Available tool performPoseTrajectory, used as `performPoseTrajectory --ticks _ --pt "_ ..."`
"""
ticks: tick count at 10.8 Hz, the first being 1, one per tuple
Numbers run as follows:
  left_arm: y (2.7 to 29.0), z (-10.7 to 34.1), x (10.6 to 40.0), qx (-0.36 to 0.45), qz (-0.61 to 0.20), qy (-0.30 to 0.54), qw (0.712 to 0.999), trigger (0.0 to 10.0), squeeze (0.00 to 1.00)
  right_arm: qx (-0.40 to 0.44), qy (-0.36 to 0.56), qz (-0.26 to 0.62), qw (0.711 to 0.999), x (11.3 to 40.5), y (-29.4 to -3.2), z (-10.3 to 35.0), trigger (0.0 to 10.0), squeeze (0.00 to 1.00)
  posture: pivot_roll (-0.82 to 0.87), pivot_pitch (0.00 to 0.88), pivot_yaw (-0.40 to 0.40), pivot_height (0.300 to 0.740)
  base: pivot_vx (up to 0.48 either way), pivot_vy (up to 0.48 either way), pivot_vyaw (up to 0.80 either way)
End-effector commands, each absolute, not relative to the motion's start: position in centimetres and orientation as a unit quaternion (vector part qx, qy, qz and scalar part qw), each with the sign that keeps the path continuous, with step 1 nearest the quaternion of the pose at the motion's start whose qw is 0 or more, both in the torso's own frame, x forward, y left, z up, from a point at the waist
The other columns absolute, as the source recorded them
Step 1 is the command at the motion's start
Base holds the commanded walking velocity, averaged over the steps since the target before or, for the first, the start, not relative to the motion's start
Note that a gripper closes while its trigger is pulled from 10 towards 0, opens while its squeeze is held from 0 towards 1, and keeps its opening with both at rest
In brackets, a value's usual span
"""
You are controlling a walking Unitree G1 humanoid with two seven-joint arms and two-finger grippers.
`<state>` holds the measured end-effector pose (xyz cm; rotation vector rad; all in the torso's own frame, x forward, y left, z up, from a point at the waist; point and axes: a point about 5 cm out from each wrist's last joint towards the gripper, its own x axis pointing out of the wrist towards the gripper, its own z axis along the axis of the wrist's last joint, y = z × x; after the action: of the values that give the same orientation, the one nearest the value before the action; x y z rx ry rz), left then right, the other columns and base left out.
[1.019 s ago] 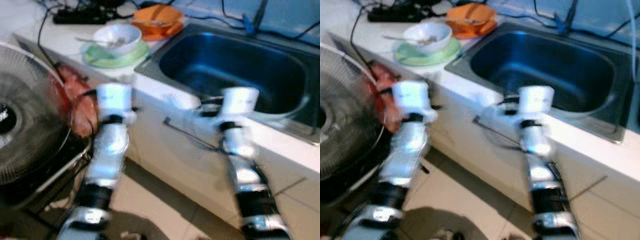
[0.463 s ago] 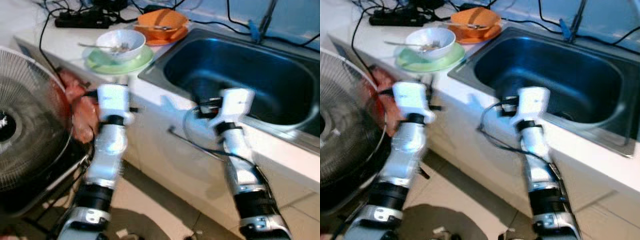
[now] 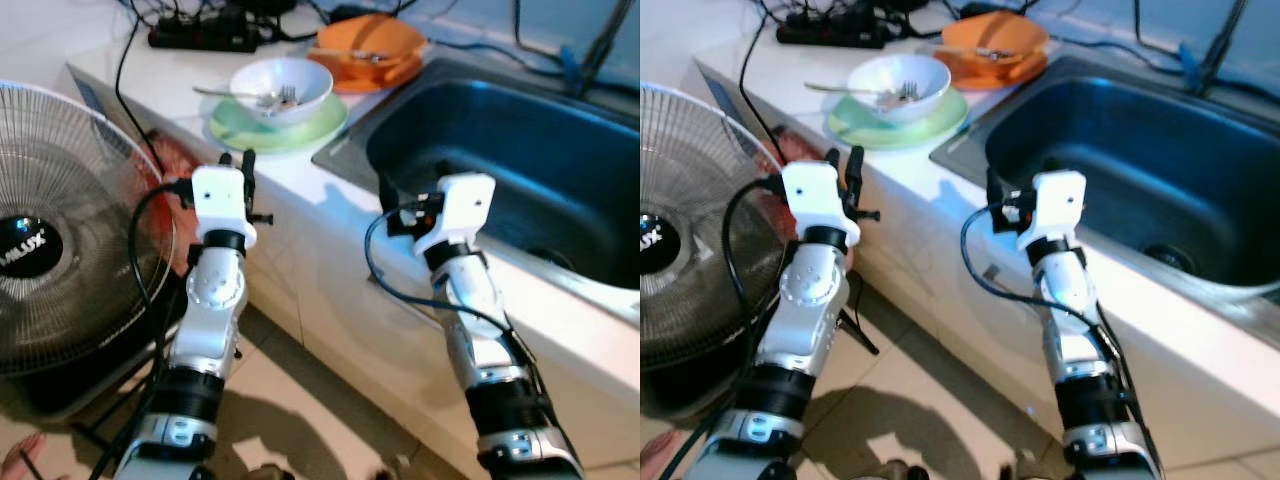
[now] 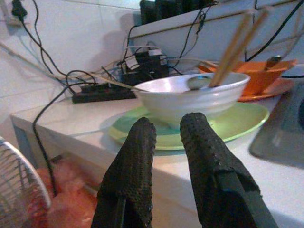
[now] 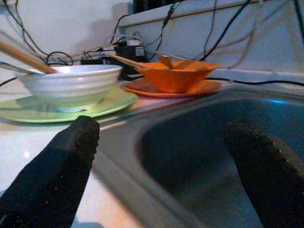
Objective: Kitchen organization
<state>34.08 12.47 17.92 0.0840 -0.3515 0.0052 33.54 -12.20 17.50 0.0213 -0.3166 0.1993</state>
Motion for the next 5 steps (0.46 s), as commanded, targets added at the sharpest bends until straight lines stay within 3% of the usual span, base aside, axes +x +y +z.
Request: performPoseTrajectory --ticks 1,5 --pt "11.82 17.96 34.04 0.041 -0.009 -0.176 0.984 10.0 0.00 0.011 -0.154 0.087 0.984 33.49 -12.97 17.35 10.0 0.00 -0.03 0.126 0.041 0.740 0.304 0.000 0.00" --pt "11.74 17.95 34.04 0.040 -0.011 -0.176 0.983 10.0 0.00 0.014 -0.153 0.084 0.985 33.55 -13.04 17.35 10.0 0.00 -0.03 0.125 0.041 0.740 0.303 0.000 0.00"
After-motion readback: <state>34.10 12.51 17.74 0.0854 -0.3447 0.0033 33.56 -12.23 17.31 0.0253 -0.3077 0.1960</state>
